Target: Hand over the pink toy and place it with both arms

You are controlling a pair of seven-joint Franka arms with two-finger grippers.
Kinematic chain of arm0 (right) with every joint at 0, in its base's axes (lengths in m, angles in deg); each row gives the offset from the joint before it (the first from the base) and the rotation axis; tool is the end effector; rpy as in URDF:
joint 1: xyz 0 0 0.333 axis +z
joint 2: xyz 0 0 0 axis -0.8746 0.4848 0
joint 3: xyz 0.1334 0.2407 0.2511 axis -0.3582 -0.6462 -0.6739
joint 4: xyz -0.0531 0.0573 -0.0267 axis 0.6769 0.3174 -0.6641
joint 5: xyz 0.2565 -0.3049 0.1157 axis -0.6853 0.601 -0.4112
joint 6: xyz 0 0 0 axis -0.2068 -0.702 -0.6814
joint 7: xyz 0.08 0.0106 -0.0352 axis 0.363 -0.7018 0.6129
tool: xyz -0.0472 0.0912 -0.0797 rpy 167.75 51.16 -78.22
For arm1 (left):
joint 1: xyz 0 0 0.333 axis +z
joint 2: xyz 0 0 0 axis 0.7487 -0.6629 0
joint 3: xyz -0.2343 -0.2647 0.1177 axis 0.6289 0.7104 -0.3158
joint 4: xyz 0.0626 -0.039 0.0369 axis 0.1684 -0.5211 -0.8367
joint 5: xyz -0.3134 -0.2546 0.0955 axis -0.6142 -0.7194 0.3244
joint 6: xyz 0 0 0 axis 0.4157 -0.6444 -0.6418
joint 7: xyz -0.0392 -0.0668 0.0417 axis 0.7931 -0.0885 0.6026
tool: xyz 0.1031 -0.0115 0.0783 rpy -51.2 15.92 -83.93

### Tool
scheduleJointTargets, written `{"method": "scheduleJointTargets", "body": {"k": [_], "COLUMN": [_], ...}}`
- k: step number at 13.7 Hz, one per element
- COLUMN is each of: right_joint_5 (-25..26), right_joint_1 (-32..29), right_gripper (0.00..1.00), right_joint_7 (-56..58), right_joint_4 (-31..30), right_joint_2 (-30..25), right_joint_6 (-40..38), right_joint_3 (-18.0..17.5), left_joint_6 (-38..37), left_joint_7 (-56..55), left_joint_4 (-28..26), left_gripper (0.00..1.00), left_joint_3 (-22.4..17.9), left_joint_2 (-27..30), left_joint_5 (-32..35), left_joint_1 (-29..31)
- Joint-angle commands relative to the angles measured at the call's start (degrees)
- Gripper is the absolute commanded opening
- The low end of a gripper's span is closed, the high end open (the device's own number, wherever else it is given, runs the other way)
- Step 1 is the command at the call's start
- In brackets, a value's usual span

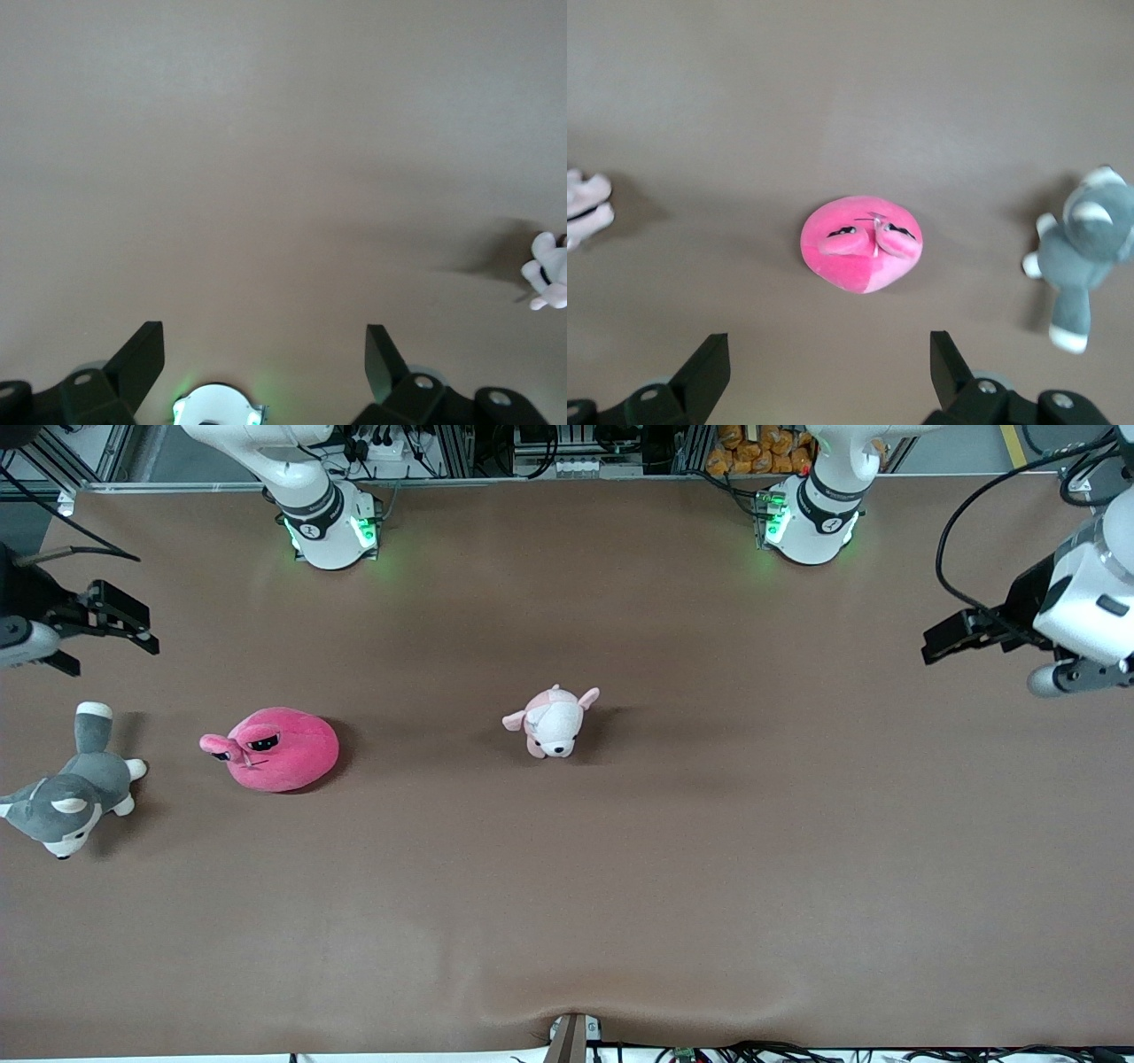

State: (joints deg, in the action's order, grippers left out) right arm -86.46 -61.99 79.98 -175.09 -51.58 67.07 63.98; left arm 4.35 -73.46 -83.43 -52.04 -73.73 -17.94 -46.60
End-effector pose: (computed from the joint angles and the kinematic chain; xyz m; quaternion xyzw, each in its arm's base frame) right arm 0.5516 -0.0055 0.6724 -0.9962 -0.0851 -0.0092 0.0131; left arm 0.5678 -0.0732 0.6708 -0.9957 -0.0792 0.0444 0.0201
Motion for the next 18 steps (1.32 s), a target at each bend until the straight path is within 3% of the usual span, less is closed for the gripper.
{"method": "scheduleJointTargets", "body": {"k": [1, 4, 18], "right_joint_5": [1.43, 0.82, 0.55], "right_joint_1": [-0.59, -0.77, 1.42], "right_gripper": [1.00, 1.00, 1.00], "right_joint_7": [-10.13, -16.13, -19.92], "right_joint_4": [-1.07, -0.45, 2.28], "right_joint_2": [-1.15, -1.06, -0.53], "right_joint_6": [-1.06, -2.47, -3.00], "right_joint_3": [0.21, 0.39, 0.13], "left_joint_6": [3.89, 4.08, 1.02], "left_joint_7": [1.42, 2.92, 4.68], "left_joint_4": [-8.97, -11.09, -8.81], "left_gripper": [1.00, 1.00, 1.00], "left_joint_3": [-8.55, -11.93, -12.11], "left_joint_2": [7.22, 9.60, 9.43], "left_joint_5": [-0.47, -0.47, 0.67], "left_joint_1": [-6.41, -8.90, -7.94]}}
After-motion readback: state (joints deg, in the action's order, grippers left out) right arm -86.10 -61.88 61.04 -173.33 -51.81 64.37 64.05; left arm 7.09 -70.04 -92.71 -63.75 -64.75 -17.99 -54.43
